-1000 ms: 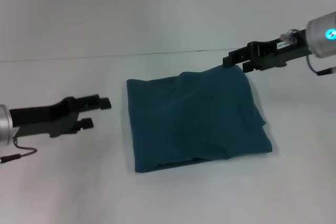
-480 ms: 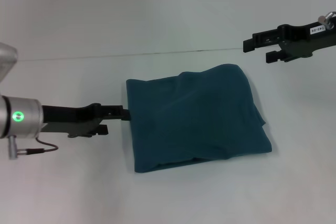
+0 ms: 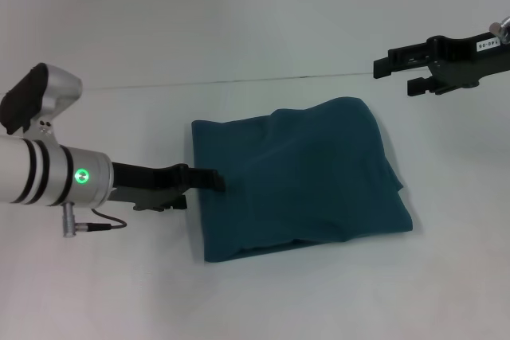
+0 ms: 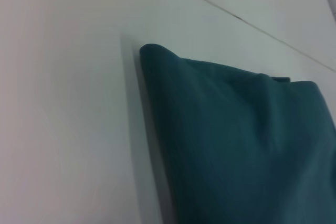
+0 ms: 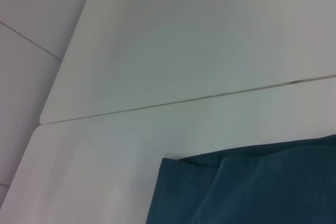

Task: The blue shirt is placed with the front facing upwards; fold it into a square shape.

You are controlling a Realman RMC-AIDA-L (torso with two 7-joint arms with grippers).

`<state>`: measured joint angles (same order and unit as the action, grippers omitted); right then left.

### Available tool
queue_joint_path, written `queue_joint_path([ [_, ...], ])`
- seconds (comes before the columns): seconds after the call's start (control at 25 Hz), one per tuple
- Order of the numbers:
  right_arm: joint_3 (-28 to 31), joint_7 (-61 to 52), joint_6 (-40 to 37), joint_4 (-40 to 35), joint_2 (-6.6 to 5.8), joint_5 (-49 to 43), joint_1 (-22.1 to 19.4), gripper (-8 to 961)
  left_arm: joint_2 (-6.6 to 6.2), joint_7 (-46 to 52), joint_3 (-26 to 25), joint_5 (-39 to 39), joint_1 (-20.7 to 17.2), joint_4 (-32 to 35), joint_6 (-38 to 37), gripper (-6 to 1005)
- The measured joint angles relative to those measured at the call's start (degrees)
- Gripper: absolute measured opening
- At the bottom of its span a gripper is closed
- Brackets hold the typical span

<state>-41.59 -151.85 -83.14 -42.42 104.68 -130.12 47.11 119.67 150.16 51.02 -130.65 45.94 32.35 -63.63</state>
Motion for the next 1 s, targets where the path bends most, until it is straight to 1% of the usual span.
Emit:
queue_joint_path([
  [0.32,0.02,-0.02,0.11,-0.03,0.00,0.04,-0.05,941,0.86,0.42,2.12,-0.05,1.74,-2.31,3.74,784],
  [0.52,0.02,-0.01,0.15,-0.03,0.00,0.32,-0.23,942,1.91,0.14,3.24,-0.05,4.46,-4.76,6.67,772],
  [0.64,0.04,0.07,0.17,-0.01,0.00,0.37,-0.26,942,2.15,0.22,5.52,-0.21,6.93,-6.93,8.65,766],
  [0.72,0.17,0.20,0.13,0.00,0.00,0.38,-0.29,941,2.18,0.26,6.47,-0.32,7.80,-7.36,9.13,761],
  [0.96,0.79,0.47,0.16,0.17,-0.01,0.40,-0.35,942,2.56,0.38,6.57,-0.34,8.08,-6.62,9.02,748],
  [1.0,0.83,0.48,0.21,0.24,0.00,0.40,-0.35,942,2.63,0.38,6.58,-0.36,8.09,-6.62,9.03,676],
])
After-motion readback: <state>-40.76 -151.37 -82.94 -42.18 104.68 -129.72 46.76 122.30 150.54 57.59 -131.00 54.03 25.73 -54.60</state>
